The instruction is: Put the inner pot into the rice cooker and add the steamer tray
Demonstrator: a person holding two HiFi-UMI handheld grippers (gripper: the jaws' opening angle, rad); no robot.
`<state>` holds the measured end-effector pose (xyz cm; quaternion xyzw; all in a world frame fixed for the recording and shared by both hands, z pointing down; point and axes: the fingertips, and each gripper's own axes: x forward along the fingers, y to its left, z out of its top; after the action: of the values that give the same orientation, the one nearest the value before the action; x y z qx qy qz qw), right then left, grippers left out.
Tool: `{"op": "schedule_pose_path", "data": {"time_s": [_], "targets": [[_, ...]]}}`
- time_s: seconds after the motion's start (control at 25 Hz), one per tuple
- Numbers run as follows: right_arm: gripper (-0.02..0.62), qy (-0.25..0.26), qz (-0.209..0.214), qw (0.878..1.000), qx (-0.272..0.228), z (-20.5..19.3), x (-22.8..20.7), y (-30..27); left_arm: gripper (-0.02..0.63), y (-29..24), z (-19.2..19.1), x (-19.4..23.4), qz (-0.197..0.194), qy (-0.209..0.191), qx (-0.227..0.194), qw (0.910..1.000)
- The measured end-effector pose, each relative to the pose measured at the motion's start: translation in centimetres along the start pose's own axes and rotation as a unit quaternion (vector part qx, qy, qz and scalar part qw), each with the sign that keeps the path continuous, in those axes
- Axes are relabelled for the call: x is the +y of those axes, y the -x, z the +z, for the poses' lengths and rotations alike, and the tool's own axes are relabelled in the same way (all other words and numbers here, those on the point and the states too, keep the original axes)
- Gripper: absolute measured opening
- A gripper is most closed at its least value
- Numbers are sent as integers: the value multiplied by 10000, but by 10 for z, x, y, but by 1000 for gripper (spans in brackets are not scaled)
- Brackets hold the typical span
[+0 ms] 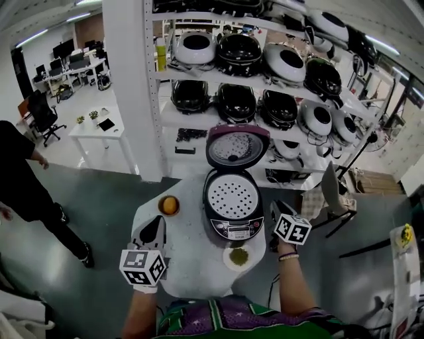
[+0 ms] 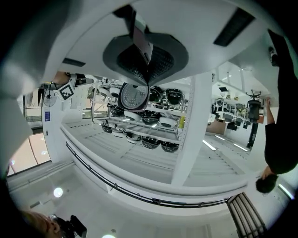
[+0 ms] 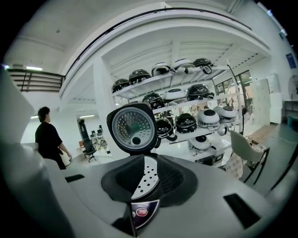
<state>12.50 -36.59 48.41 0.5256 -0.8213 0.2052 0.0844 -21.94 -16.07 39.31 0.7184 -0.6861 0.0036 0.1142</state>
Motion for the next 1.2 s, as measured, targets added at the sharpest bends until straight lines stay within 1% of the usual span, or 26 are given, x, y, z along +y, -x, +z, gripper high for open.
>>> {"op": "schedule_pose_path", "data": {"time_s": [0.08, 0.16, 0.32, 0.4, 0.52, 0.64, 0.84, 1.04, 1.2], "targets": [[92, -62, -64, 9999, -144, 1, 3, 18, 21, 2, -2, 2, -133, -40, 31, 9999], [91, -20, -164, 9995, -264, 2, 7, 40, 21, 6, -4, 3, -239, -131, 50, 9996], [87, 27, -227, 9985, -501, 6, 23, 81, 23, 19, 1, 5, -383, -472, 72, 9981], [83, 39, -218, 9978, -630, 6, 35, 102, 23, 25, 2, 7, -443, -562, 76, 9974], [81, 56, -137, 9969, -776, 2, 56, 130, 23, 34, 6, 8, -599, -464, 18, 9971], [80, 193, -38, 9959, -889, 2, 75, 151, 23, 38, 13, 7, -715, -372, -98, 9967], [72, 467, 117, 9931, -1065, 18, 99, 169, 23, 46, 21, -2, -902, -385, -254, 9949], [48, 693, 485, 9859, -1445, 40, 132, 184, 23, 50, 21, -2, -883, -415, -318, 9947], [22, 853, 740, 9810, -1578, 40, 154, 190, 23, 54, 20, 1, -797, -322, -386, 9956]]}}
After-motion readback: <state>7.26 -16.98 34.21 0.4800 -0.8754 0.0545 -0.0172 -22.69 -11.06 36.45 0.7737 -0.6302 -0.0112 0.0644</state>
